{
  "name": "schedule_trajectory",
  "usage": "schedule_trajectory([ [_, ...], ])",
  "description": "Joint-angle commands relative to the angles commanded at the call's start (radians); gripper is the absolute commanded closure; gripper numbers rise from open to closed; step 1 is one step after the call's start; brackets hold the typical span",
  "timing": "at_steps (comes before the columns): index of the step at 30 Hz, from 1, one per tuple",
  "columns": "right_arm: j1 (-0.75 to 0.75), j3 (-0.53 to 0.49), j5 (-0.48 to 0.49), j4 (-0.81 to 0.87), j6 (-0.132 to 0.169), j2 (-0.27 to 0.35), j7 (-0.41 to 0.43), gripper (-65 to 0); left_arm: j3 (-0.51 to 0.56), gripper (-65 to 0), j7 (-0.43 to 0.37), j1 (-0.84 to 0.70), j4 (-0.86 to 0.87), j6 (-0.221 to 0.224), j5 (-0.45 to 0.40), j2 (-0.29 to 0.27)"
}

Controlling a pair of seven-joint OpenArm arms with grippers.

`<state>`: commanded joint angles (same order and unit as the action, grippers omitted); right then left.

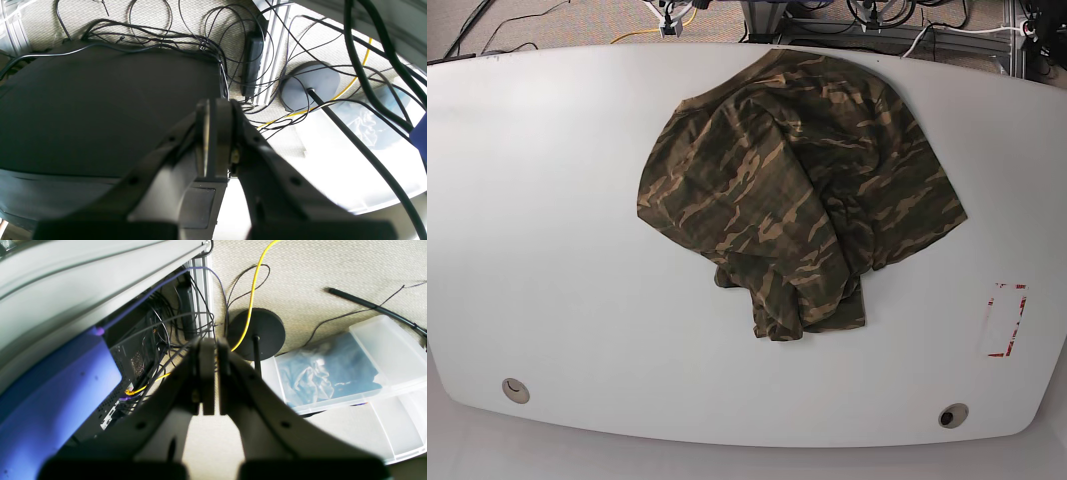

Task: Layout the t-shirt on the table in an organized manner, then fold the t-shirt properly

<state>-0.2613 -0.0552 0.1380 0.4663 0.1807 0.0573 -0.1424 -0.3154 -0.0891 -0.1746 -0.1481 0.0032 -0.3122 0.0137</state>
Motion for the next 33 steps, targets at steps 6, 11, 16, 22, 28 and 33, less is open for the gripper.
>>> schedule_trajectory([
  [6, -0.001, -0.003, -0.002, -0.002, -0.002, 0.002, -0.002, -0.6, 0.002, -2.1, -0.013, -0.002, 0.005, 0.043, -0.006, 0.0],
  [11, -0.001, -0.002, -0.003, -0.003, -0.002, 0.003, -0.002, -0.5, 0.003, -1.8, -0.016, -0.004, 0.001, 0.044, -0.003, 0.002],
  [16, -0.001, -0.003, -0.001, -0.008, -0.001, 0.002, 0.011, -0.7, 0.003, -1.9, -0.016, -0.004, -0.003, 0.042, -0.004, 0.0],
  [22, 0.0, -0.004, -0.001, -0.01, -0.001, 0.002, 0.012, -0.6, 0.001, -1.8, -0.02, -0.004, -0.005, 0.037, -0.002, 0.0],
  [28, 0.0, -0.004, -0.001, -0.011, -0.002, 0.004, 0.011, -0.7, 0.002, -1.6, -0.021, -0.005, -0.01, 0.032, -0.001, 0.0],
  [33, -0.005, -0.001, -0.002, -0.002, -0.001, 0.002, 0.013, -0.7, 0.001, -2.6, -0.029, -0.006, -0.017, 0.027, -0.01, -0.001],
])
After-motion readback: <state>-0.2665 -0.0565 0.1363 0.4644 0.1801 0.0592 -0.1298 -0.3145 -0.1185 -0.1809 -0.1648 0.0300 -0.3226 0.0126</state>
